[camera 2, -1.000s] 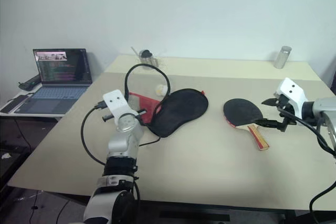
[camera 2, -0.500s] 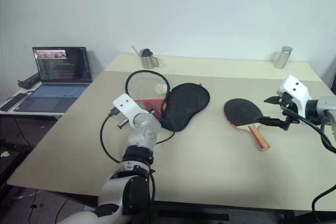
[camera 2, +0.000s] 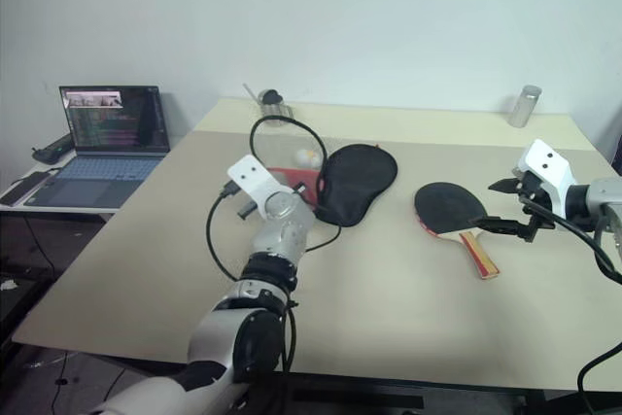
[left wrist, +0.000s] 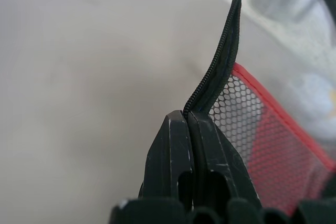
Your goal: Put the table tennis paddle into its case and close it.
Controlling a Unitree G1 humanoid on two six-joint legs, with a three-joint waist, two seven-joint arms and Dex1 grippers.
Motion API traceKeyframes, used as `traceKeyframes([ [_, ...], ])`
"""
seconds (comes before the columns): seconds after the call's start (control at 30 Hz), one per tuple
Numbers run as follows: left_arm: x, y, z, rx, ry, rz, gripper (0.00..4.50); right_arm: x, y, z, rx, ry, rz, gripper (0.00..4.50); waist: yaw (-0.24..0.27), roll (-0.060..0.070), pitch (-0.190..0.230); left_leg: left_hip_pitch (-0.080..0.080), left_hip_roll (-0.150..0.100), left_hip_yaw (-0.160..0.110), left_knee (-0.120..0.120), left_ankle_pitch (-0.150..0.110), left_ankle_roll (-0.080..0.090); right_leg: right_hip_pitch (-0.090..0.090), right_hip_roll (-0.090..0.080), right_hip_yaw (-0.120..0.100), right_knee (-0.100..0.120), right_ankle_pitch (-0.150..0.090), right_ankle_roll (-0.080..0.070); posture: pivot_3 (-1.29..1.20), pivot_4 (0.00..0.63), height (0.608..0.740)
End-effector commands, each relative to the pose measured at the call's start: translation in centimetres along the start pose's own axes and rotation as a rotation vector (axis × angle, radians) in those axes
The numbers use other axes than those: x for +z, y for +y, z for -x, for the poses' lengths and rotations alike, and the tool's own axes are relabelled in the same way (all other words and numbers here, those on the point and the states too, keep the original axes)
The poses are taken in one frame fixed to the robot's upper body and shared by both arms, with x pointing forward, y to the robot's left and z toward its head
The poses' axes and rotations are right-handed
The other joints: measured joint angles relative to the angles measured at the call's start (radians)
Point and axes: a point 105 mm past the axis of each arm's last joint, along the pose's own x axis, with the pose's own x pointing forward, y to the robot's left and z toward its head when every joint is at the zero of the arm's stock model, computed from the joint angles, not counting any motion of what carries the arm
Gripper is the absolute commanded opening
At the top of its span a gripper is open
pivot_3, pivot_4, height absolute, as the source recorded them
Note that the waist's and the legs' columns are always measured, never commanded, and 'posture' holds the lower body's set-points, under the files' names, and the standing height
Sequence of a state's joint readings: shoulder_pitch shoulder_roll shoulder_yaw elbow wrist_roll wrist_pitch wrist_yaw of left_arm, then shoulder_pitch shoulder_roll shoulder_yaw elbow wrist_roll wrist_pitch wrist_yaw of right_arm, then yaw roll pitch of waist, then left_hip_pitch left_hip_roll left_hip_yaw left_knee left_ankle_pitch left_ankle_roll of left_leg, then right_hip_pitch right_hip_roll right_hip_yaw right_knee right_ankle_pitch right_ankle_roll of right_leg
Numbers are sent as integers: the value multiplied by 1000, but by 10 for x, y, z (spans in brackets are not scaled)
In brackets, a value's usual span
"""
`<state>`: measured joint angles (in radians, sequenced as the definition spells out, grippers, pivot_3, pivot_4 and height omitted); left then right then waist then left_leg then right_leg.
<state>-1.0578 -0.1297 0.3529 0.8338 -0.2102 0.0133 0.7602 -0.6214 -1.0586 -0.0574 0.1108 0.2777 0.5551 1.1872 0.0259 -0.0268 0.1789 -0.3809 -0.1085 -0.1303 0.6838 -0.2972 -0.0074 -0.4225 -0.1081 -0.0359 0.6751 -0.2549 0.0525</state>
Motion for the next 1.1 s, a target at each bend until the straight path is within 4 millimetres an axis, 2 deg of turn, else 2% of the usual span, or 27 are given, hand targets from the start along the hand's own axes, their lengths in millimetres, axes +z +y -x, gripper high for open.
traceKeyframes([
  [0.03,-9,-37,28,-122,18,24,19,14,-2,10,-25,-29,56,4500,0,0,0,0,0,0,0,0,0,0,0,0,0,0,0,0,150,740],
  [0.43,-26,-57,53,-264,54,-70,19,12,1,11,-23,-25,57,4500,0,0,0,0,0,0,0,0,0,0,0,0,0,0,0,0,150,740],
  [0.7,-39,-54,65,-293,109,-124,19,10,3,10,-16,-19,57,4500,0,0,0,0,0,0,0,0,0,0,0,0,0,0,0,0,150,740],
  [0.9,-37,-52,68,-307,118,-143,19,10,4,9,-10,-17,57,4500,0,0,0,0,0,0,0,0,0,0,0,0,0,0,0,0,150,740],
  [1.1,-37,-57,75,-354,132,-141,19,9,4,8,-9,-16,57,4500,0,0,0,0,0,0,0,0,0,0,0,1,0,0,0,0,150,740],
])
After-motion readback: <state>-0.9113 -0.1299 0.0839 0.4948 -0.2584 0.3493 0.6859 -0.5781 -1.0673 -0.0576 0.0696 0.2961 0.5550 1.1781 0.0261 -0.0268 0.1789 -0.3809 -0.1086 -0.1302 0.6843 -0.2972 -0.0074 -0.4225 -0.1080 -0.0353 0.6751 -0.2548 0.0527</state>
